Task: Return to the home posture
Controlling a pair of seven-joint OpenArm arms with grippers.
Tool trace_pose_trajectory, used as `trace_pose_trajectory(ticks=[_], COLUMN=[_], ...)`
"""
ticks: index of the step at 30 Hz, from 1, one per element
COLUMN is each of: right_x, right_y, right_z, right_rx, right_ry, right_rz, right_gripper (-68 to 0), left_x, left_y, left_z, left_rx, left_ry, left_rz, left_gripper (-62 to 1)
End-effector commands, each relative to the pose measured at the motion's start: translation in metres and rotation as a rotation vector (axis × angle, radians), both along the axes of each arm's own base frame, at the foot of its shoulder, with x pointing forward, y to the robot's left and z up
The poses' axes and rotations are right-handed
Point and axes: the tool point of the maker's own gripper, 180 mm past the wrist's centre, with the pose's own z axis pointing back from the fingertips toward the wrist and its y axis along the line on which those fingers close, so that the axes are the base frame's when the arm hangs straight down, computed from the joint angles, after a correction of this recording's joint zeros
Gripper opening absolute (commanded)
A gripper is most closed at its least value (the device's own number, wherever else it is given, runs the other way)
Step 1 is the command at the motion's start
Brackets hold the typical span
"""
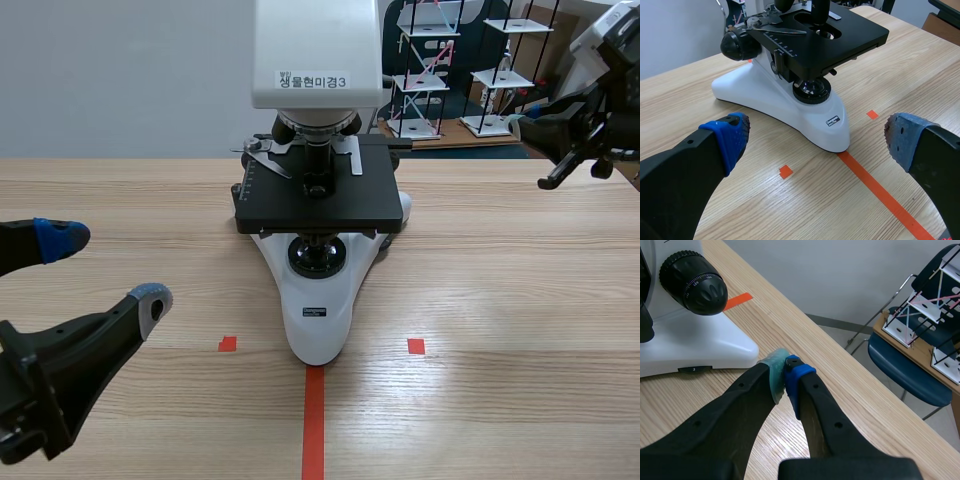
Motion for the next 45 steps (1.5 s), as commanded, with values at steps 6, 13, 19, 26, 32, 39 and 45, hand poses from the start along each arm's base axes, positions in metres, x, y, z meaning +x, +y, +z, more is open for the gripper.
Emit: trace_pose_trajectory(ticks=[6, 13, 19, 26, 32, 39, 45], right_x=[0.007, 0.007, 0.007, 0.007, 0.007, -0.001, -0.024], right_y=[-0.001, -0.001, -0.001, -0.001, -0.001, -0.012, -0.049], right_z=[0.023, 0.023, 0.023, 0.023, 0.023, 0.010, 0.016], right_rx=[0.009, 0.009, 0.009, 0.009, 0.009, 0.014, 0.122], right_ry=[-0.059, -0.059, -0.059, -0.059, -0.059, -0.066, -0.186], right_rz=[0.004, 0.004, 0.004, 0.004, 0.003, -0.037, -0.153], right_gripper=[-67.6, -67.6, -67.6, -67.6, -67.6, -64.4, -63.3], left_x=[0.000, 0.000, 0.000, 0.000, 0.000, 0.000, 0.000], left_y=[-0.002, -0.002, -0.002, -0.002, -0.002, -0.002, -0.002], left_z=[0.006, 0.006, 0.006, 0.006, 0.006, 0.006, 0.006], left_rx=[-0.023, -0.023, -0.023, -0.023, -0.023, -0.023, -0.023], left_ry=[-0.015, -0.015, -0.015, -0.015, -0.015, -0.015, -0.015], left_rz=[0.001, 0.001, 0.001, 0.001, 0.001, 0.001, 0.001], left_gripper=[-4.3, -4.3, -4.3, -4.3, -4.3, -4.3, -4.3])
